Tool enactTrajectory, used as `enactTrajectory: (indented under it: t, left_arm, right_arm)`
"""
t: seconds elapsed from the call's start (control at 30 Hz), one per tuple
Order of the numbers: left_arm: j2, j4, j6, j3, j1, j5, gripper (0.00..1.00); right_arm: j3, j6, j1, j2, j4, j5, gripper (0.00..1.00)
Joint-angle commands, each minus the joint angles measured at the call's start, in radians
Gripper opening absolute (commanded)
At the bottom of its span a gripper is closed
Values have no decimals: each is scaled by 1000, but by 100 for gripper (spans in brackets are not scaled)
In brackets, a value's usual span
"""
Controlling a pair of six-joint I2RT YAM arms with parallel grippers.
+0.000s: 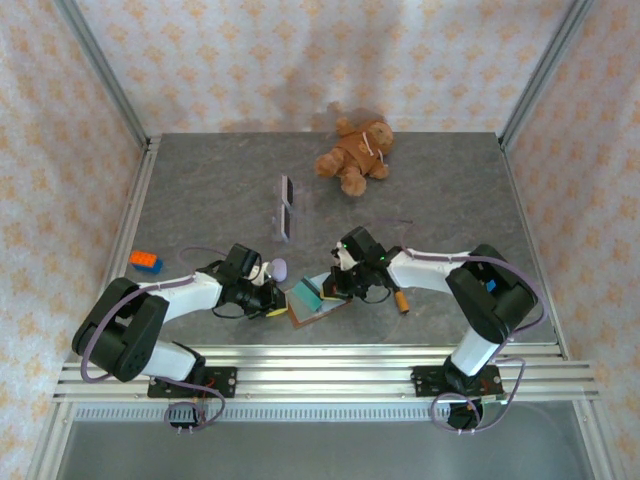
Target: Put the credit cards into the card holder
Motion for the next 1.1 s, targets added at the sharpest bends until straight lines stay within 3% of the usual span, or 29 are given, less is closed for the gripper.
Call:
enactTrajectory:
  t: [0.0, 0.43, 0.63, 1.07]
  left_arm:
    - [31, 37, -25, -38, -5, -81, 14]
    - [31, 34, -30, -38, -5, -101, 12]
    - [42, 33, -29, -30, -7, -99, 12]
    - [67, 79, -36, -46, -5, -84, 11]
  right_arm:
    - [-33, 33, 11, 1, 37, -3, 3]
    - [-56, -11, 15, -23, -35, -31, 7]
    - [-28, -27, 49, -15, -56, -40, 17]
    - [28, -27, 87, 23, -80, -43, 18]
